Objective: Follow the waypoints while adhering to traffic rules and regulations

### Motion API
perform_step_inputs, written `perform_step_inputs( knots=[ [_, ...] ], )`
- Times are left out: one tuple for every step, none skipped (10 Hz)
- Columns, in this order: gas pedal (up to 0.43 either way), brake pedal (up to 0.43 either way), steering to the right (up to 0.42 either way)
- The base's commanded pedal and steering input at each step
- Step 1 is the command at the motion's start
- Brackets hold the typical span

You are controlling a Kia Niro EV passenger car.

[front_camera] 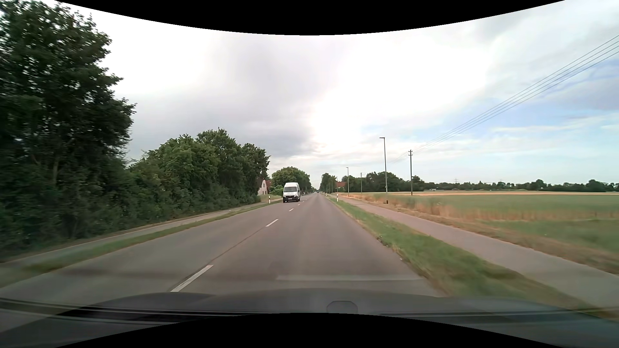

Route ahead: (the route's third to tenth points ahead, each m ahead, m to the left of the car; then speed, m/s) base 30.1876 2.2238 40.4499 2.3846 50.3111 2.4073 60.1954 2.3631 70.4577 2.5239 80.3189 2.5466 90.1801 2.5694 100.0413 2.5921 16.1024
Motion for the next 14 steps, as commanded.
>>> perform_step_inputs(
  knots=[
    [0.220,0.000,-0.002],
    [0.220,0.000,-0.002],
    [0.220,0.000,-0.001],
    [0.220,0.000,-0.002],
    [0.220,0.000,-0.002],
    [0.220,0.000,-0.001],
    [0.220,0.000,-0.002],
    [0.197,0.000,-0.002],
    [0.189,0.000,-0.001],
    [0.157,0.000,-0.001],
    [0.157,0.000,-0.001],
    [0.150,0.000,-0.001],
    [0.130,0.000,-0.001],
    [0.130,0.000,-0.001]
  ],
)
